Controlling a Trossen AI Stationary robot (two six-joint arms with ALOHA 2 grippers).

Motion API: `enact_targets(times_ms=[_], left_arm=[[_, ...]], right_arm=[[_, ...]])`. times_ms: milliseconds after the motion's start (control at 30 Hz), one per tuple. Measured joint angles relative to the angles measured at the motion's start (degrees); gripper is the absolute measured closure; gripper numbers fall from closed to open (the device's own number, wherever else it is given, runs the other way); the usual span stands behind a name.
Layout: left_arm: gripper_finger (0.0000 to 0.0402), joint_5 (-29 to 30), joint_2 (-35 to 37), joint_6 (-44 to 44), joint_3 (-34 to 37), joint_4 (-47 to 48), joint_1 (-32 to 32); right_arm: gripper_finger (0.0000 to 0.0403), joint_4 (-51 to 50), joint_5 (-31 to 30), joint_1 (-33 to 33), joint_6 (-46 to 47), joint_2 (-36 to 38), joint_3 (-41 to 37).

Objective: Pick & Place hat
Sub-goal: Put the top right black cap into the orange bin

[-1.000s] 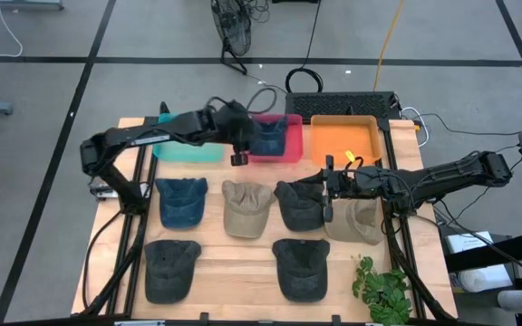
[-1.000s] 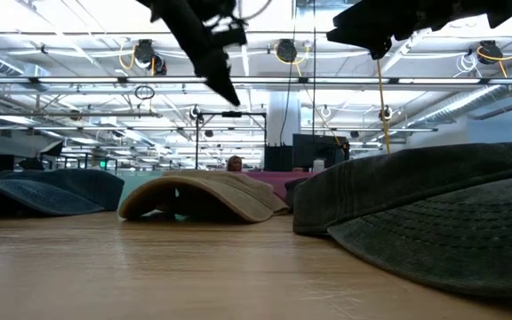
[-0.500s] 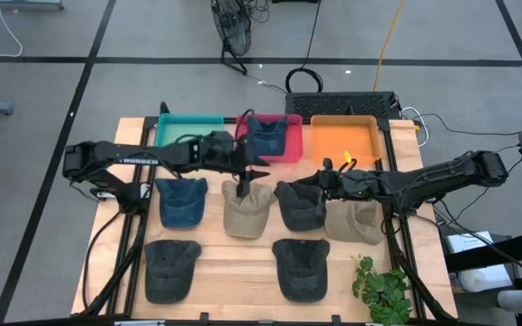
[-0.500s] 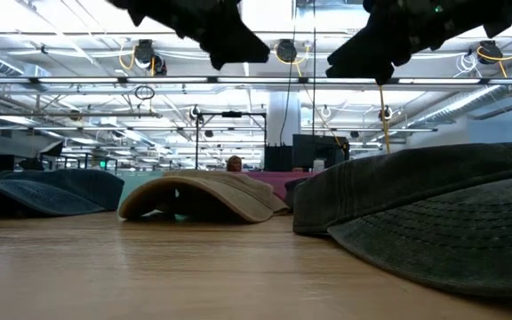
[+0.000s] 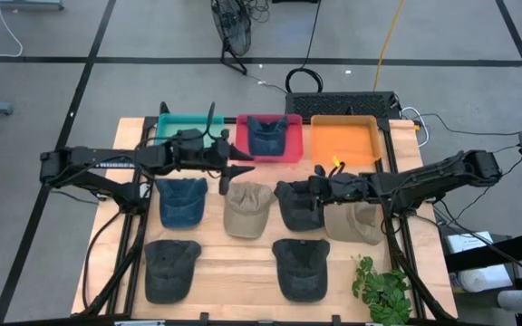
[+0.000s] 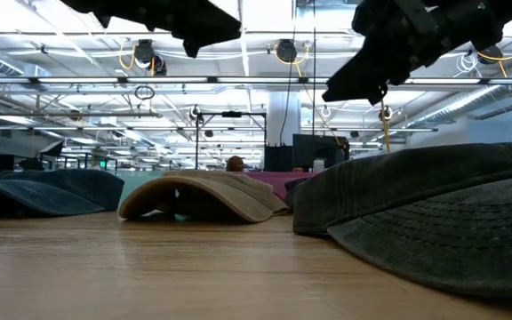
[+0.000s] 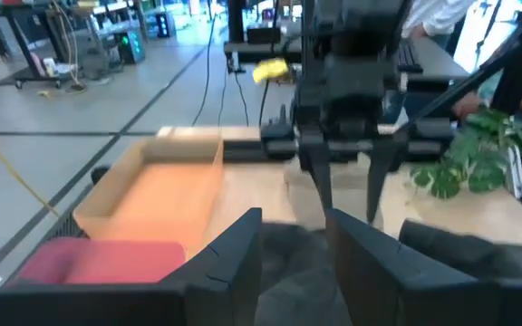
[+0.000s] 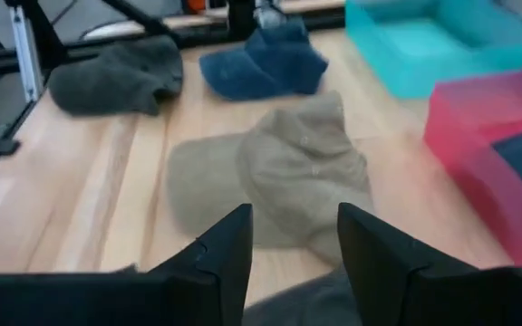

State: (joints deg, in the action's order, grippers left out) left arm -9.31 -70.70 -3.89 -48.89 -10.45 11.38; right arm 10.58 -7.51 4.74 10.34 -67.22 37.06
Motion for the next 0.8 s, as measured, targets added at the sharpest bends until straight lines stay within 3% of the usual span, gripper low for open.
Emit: enact_targets(times_ms=[267, 500, 667, 800], left_arm=[[0.0266, 3.4, -0.6, -2.2, 0.9, -0.3, 0.3], [0.0266, 8.1, -0.5, -10.6, 0.9, -4.6, 0.7], [0.0266, 4.6, -0.5, -10.6, 0.9, -4.6, 4.7], [0.0266, 1.3, -0.5, -9.6, 0.9, -7.2, 9.3]], right_arm=[[0.0261, 4.9, -0.6, -1.0, -3.9, 0.0, 0.0], [0.0261, 5.7, -12.0, -2.0, -8.4, 0.1, 0.0], [0.0261, 3.3, -4.3, -4.7, -4.9, 0.0, 0.0], [0.0261, 5.0, -1.1, -8.2, -8.8, 0.0, 0.0]])
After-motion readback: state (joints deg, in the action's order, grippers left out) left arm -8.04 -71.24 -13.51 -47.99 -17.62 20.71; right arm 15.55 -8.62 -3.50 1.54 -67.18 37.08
